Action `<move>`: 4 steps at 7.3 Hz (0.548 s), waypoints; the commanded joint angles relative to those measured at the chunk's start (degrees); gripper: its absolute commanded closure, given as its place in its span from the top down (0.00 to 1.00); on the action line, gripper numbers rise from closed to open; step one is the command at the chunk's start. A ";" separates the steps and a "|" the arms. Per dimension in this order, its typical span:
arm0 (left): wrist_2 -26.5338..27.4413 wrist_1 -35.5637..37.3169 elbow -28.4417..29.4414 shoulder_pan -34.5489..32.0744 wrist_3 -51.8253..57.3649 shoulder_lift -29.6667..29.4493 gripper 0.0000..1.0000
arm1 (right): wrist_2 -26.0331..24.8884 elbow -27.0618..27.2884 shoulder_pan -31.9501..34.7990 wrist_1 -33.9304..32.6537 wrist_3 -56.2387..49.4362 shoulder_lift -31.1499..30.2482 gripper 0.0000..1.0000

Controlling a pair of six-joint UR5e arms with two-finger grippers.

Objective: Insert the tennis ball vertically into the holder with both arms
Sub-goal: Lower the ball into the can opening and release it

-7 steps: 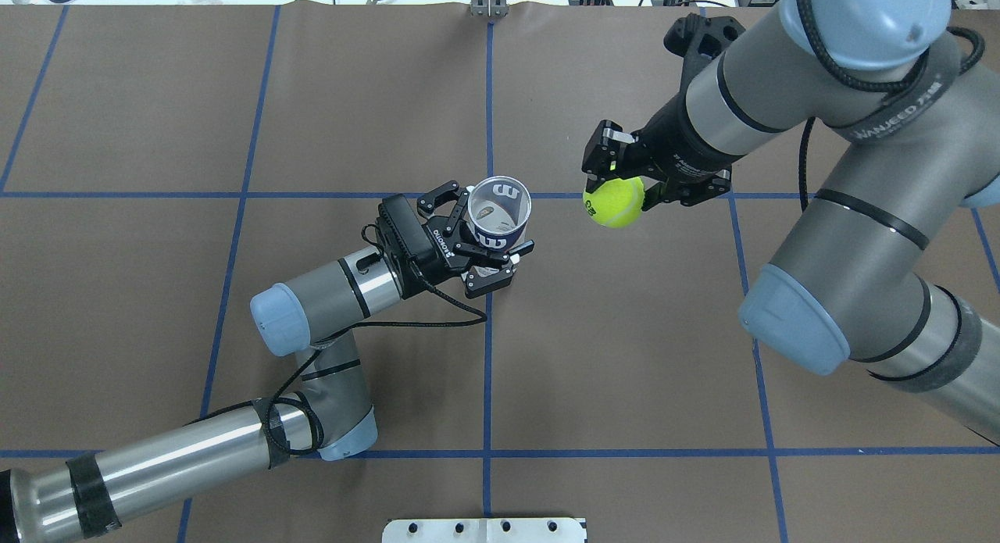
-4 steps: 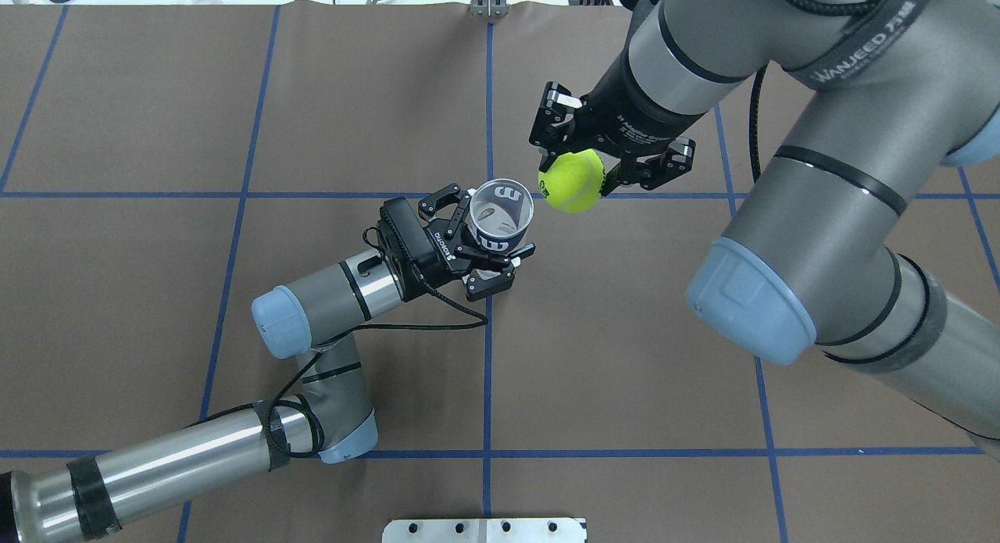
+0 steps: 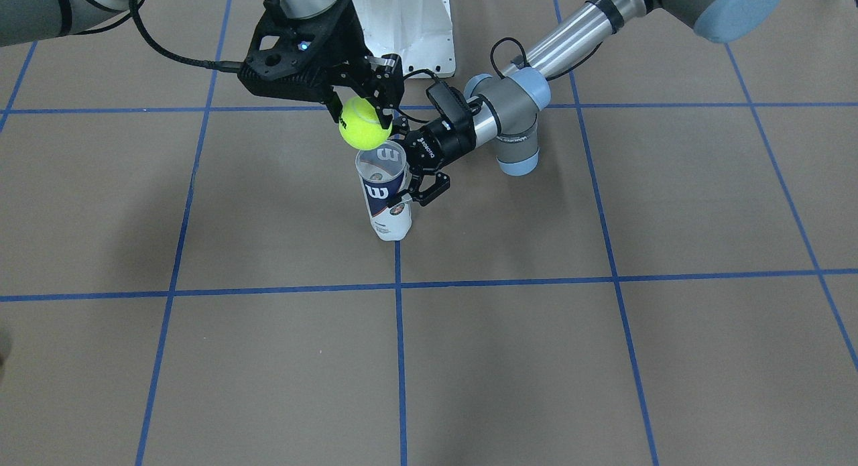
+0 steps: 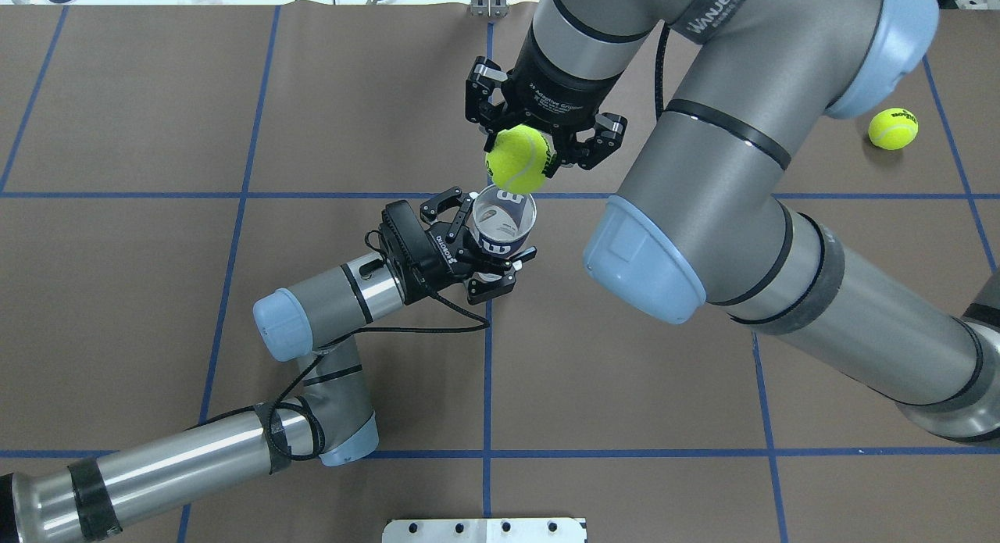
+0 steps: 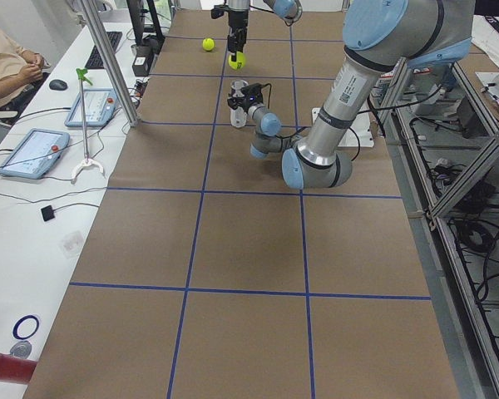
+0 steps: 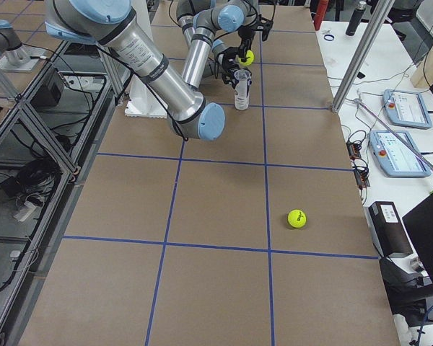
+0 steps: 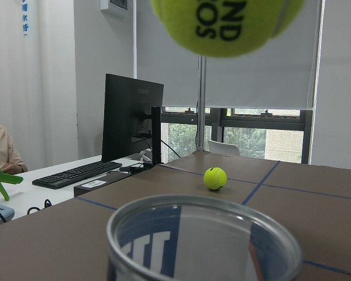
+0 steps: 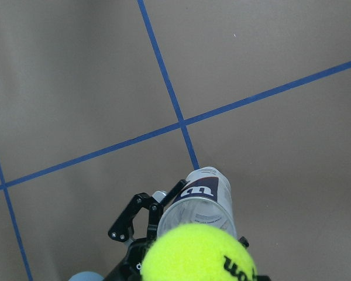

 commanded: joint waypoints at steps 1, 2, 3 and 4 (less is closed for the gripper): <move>-0.06 -0.05 0.00 0.15 0.00 -0.04 0.99 | -1.77 -1.20 -1.35 -0.02 0.03 0.58 0.00; 0.02 -0.05 -0.08 0.15 0.00 -0.12 0.99 | -2.39 -1.29 -1.70 -0.02 0.03 0.58 0.07; 0.03 -0.05 -0.09 0.07 0.00 -0.21 0.99 | -2.48 -1.21 -1.88 -0.02 0.03 0.58 0.08; 0.03 -0.05 -0.09 -0.11 0.00 -0.21 0.99 | -2.48 -1.21 -1.97 -0.02 0.03 0.58 0.11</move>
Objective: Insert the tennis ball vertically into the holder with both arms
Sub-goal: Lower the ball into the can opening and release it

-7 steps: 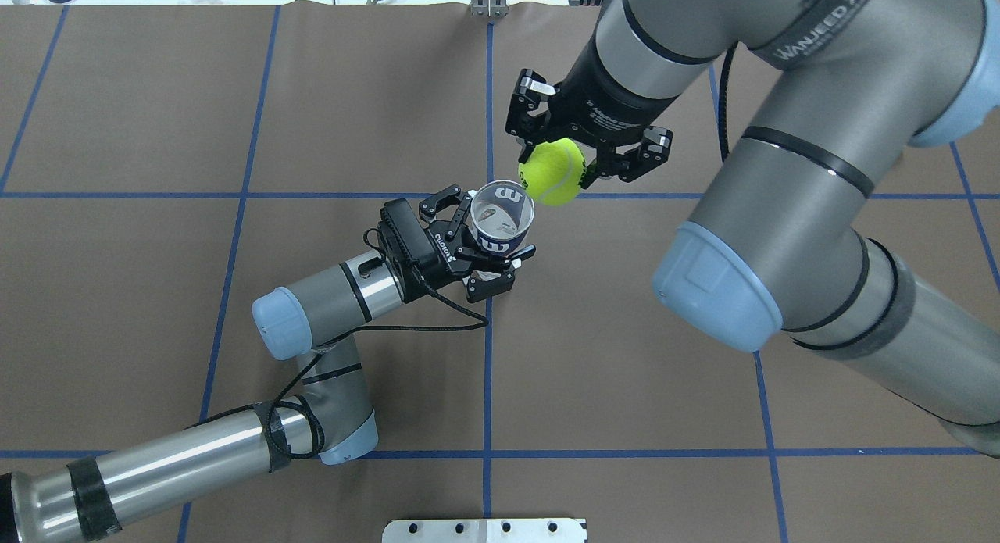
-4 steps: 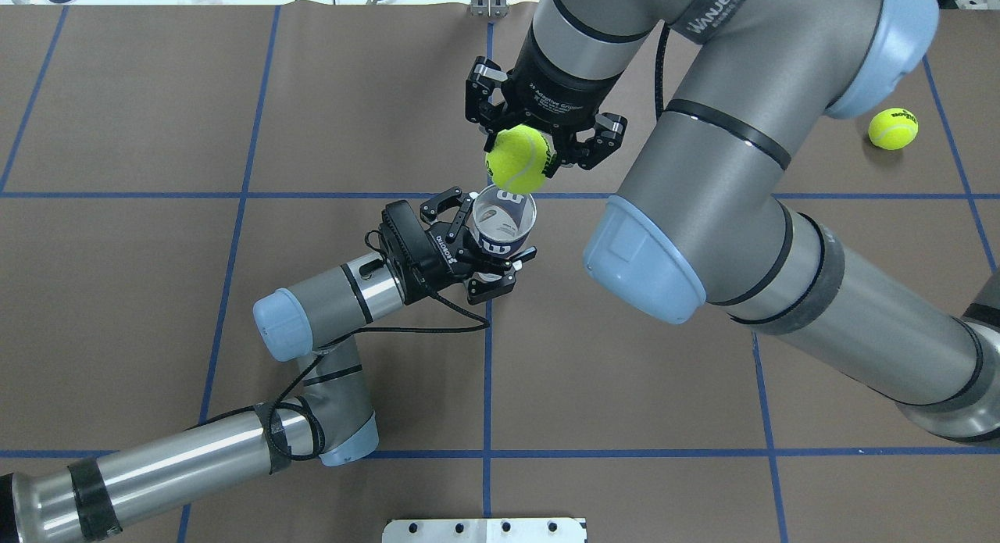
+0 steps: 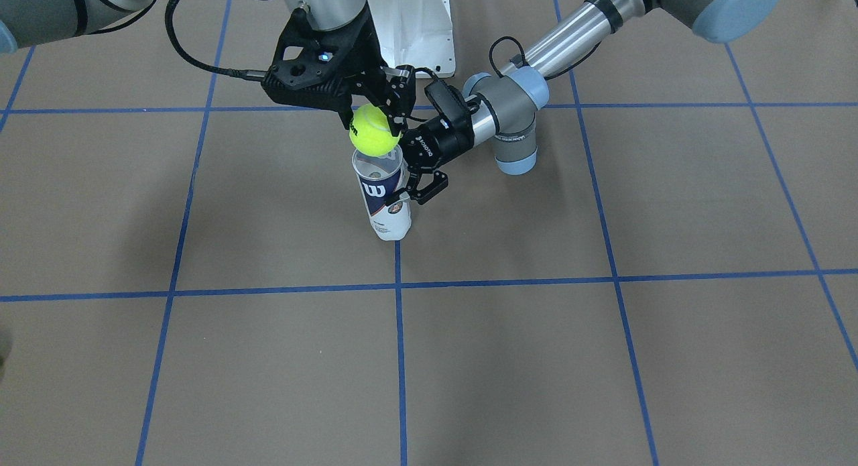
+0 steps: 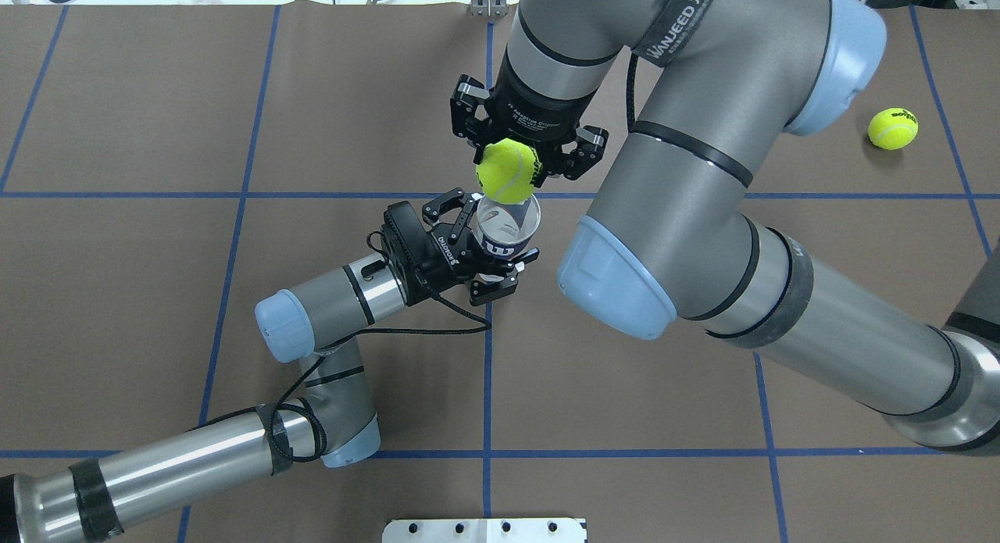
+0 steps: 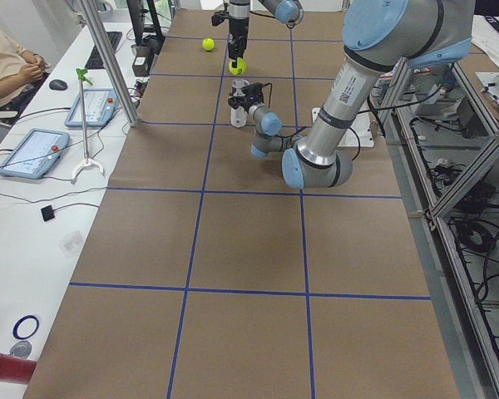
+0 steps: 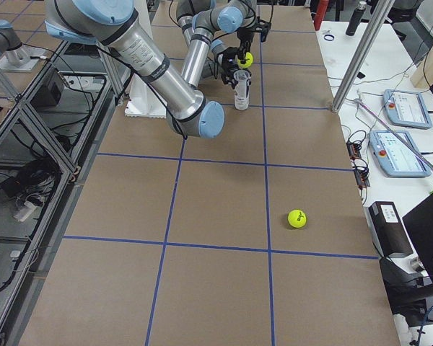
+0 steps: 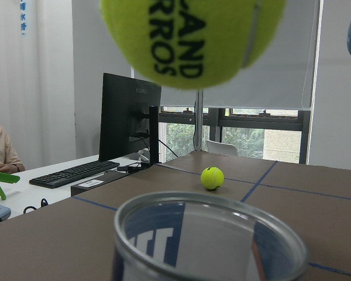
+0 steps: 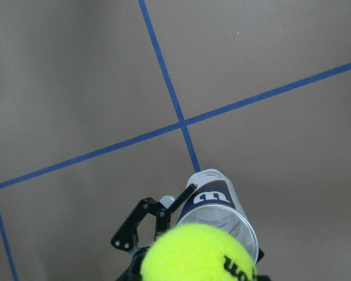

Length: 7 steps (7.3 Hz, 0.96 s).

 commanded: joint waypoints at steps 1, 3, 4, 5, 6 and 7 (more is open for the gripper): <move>0.01 0.00 -0.01 -0.52 0.00 -0.04 0.99 | -0.14 -0.02 -0.20 0.00 -0.09 0.01 0.13; -0.08 -0.18 -0.01 -1.04 0.00 0.13 0.99 | -0.32 -0.02 -0.20 0.00 -0.09 0.01 0.16; -0.08 -0.18 -0.01 -0.96 0.00 0.13 0.99 | -0.32 -0.02 -0.20 0.00 -0.09 0.01 0.27; -0.08 -0.18 0.07 -0.87 0.00 0.13 0.99 | -0.41 -0.10 -0.28 0.00 -0.09 0.01 0.51; 0.01 -0.18 0.08 -0.87 0.00 0.22 0.99 | -0.67 -0.02 -0.37 0.00 -0.17 -0.07 0.83; 0.01 -0.18 0.08 -0.78 0.00 0.22 0.99 | -1.02 -0.10 -0.37 0.00 -0.09 -0.08 0.92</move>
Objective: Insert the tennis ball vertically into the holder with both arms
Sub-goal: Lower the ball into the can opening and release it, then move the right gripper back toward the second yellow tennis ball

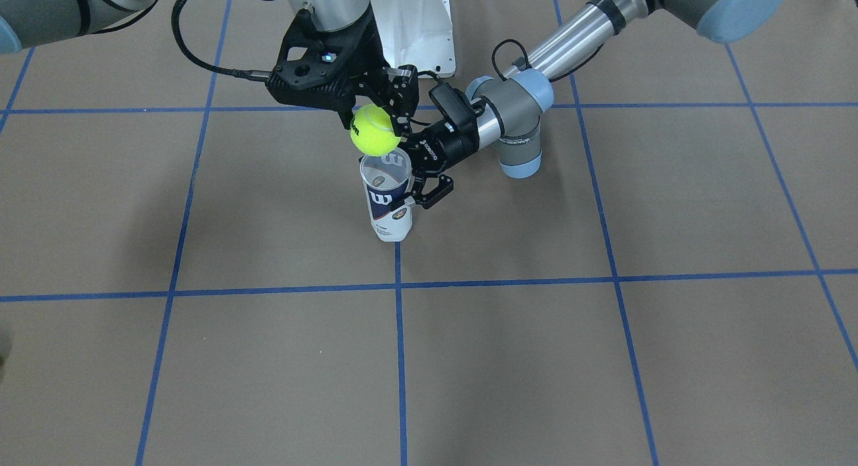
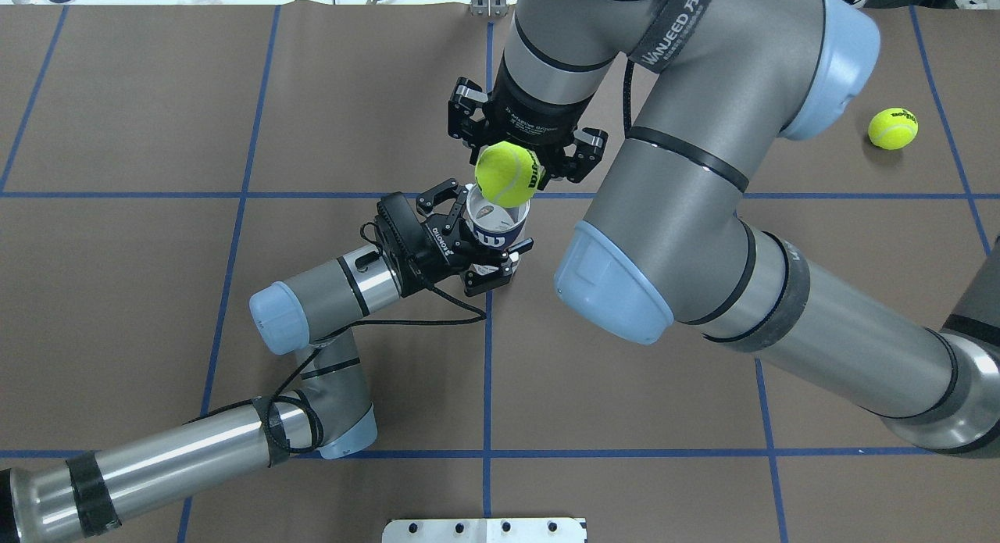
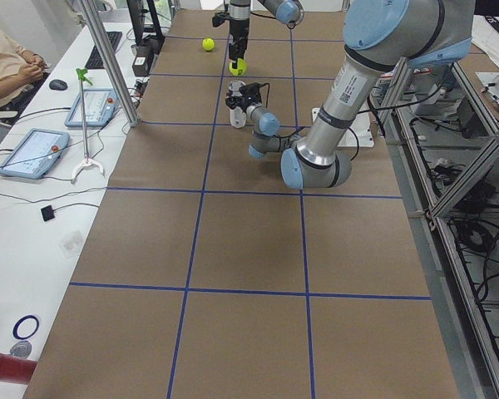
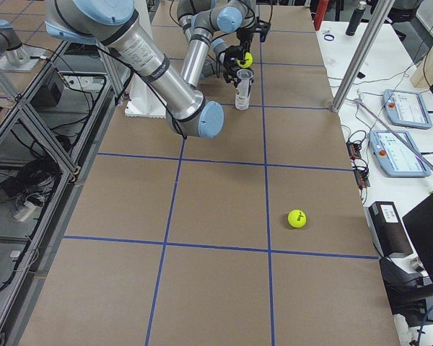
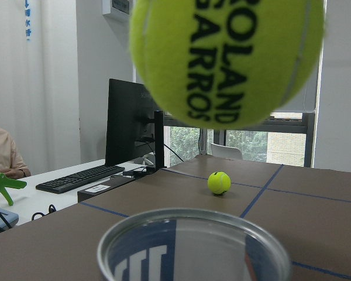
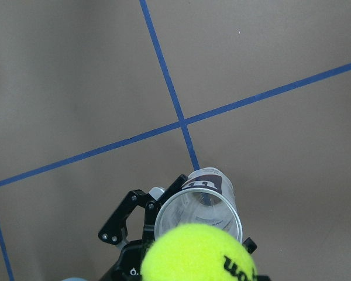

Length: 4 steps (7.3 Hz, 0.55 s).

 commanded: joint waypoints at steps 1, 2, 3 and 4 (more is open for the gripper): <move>0.03 0.00 -0.08 0.16 0.00 0.03 0.99 | -0.37 -0.05 -0.13 0.00 0.04 0.05 0.92; 0.03 0.00 -0.08 0.25 0.00 0.12 0.99 | -0.37 -0.05 -0.05 0.00 0.04 0.05 0.92; 0.03 0.00 -0.08 0.25 0.00 0.12 0.99 | -0.37 -0.05 -0.13 0.00 0.04 0.05 0.94; -0.06 0.00 -0.08 0.25 0.00 0.12 0.99 | -0.54 0.13 -0.05 0.00 -0.22 -0.21 0.99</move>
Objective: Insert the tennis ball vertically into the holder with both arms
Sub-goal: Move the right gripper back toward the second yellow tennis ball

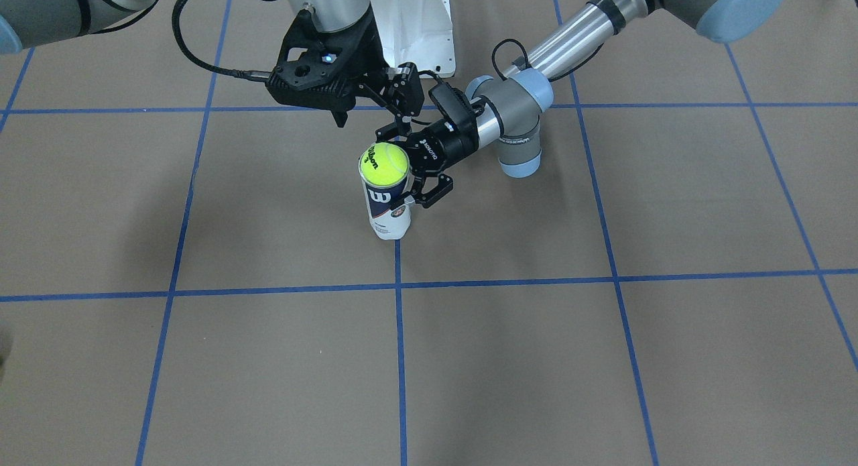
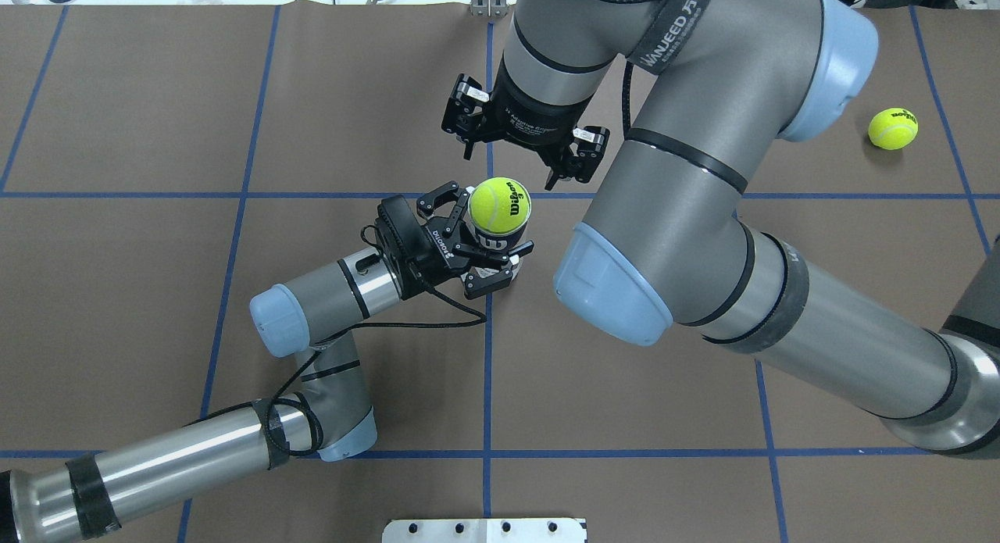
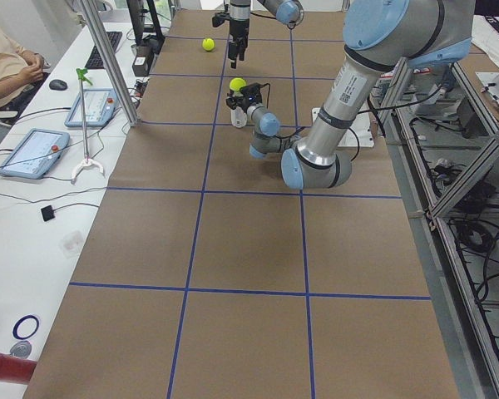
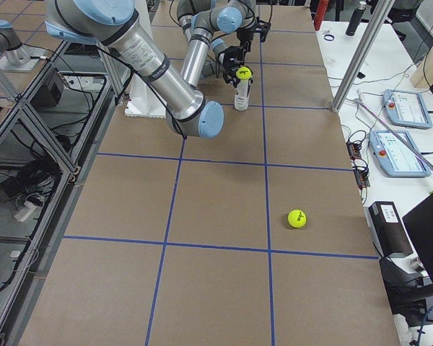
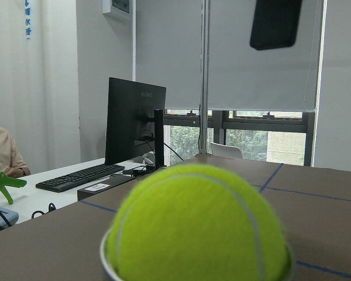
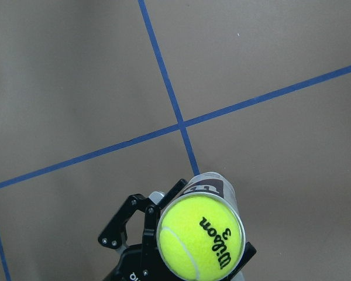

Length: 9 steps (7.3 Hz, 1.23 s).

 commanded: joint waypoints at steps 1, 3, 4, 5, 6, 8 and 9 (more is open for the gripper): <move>0.02 0.00 -0.01 0.02 0.00 0.02 0.99 | -0.05 0.40 0.05 0.00 -1.61 -0.90 0.99; 0.02 -0.09 -0.01 -0.07 0.00 0.02 0.99 | 0.30 2.06 3.71 -0.09 -14.20 -6.23 0.99; 0.02 -0.26 -0.01 -0.07 0.00 0.37 0.99 | 0.65 3.82 6.87 0.00 -22.63 -10.62 0.99; -0.07 -0.44 -0.01 -0.07 0.00 0.63 0.99 | 0.65 3.57 10.29 0.44 -32.46 -14.66 0.99; -0.07 -0.53 -0.01 0.02 0.00 0.72 0.99 | 0.56 3.22 12.94 0.96 -40.91 -19.05 0.99; -0.07 -0.62 -0.01 0.11 0.00 1.16 0.99 | 4.06 -1.92 20.31 10.31 -53.33 -26.89 0.99; -0.07 -0.70 0.08 0.11 0.00 1.16 0.99 | 5.12 -9.01 23.31 20.12 -58.61 -29.70 0.99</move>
